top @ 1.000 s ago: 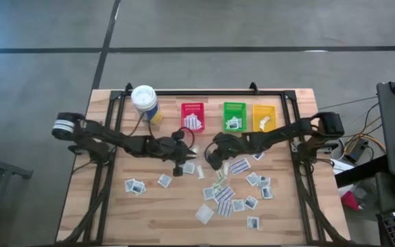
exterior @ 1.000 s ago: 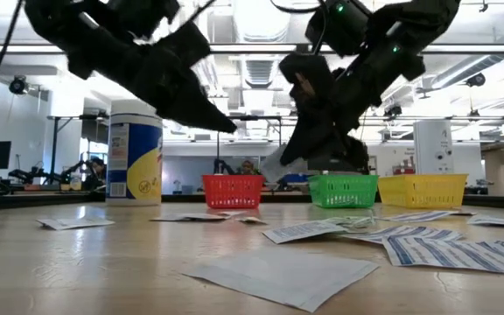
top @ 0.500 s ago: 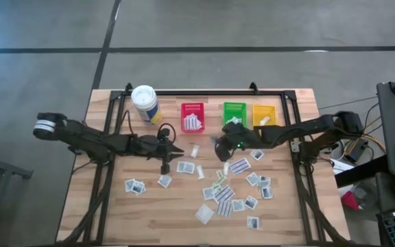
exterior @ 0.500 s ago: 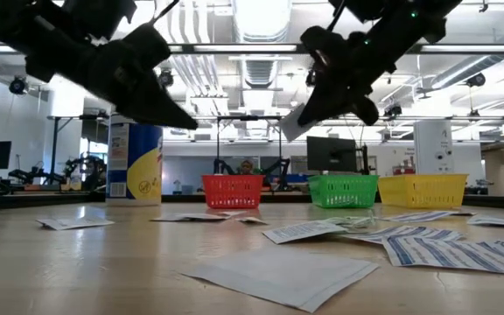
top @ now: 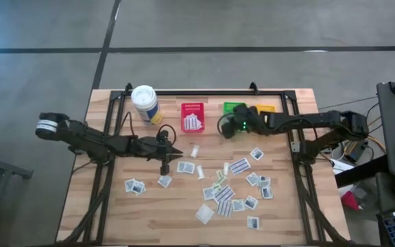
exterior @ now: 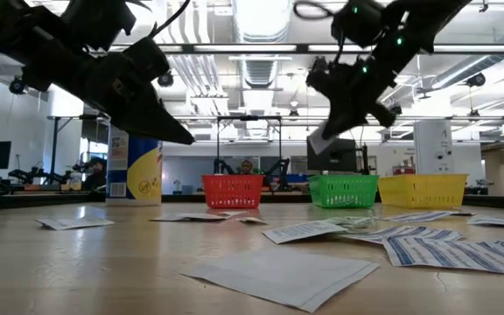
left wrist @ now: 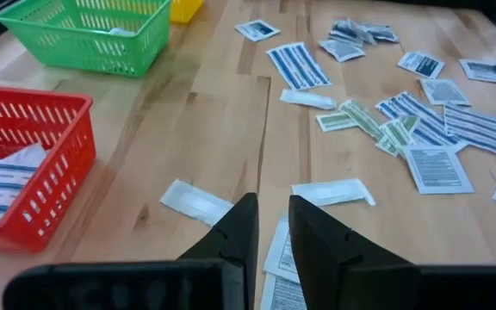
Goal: Pick & Place First Aid Supplies
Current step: Put the alcohol pad in the green bin
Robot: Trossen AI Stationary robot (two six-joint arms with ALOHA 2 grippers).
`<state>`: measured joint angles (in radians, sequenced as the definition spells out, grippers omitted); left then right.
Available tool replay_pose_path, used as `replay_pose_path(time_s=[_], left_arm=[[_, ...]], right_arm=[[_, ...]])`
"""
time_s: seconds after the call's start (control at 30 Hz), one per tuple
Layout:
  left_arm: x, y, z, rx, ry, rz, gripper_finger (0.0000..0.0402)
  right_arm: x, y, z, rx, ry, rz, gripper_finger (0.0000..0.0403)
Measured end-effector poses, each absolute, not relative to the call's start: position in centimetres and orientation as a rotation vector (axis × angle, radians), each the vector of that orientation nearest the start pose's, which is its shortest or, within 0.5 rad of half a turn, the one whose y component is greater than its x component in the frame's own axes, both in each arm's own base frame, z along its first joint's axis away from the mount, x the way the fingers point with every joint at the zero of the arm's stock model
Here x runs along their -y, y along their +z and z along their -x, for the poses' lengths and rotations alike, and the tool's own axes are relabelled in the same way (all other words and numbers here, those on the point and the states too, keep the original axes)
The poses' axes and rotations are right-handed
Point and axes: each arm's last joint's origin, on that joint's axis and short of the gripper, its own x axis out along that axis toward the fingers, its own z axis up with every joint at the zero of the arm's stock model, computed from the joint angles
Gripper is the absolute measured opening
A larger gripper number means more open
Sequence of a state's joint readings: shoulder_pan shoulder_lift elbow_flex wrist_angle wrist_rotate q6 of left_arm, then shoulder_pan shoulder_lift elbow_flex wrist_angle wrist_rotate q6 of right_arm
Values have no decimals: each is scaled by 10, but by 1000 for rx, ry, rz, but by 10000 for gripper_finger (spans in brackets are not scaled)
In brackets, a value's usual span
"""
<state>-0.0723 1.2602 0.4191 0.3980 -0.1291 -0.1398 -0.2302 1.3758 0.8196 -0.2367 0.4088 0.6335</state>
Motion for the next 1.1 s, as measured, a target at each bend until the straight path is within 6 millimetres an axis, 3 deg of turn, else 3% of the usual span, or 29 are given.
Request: replay_pose_path(time_s=[0.33, 0.73, 1.1], left_arm=[[13, 170, -234, -444, 95, 130, 64], [13, 165, -233, -461, 98, 145, 64], [13, 164, -232, -463, 94, 117, 64]], right_arm=[[109, 190, -250, -682, -873, -684, 8], [113, 171, -255, -772, -827, -728, 8], [113, 168, -256, -777, -832, -749, 8]])
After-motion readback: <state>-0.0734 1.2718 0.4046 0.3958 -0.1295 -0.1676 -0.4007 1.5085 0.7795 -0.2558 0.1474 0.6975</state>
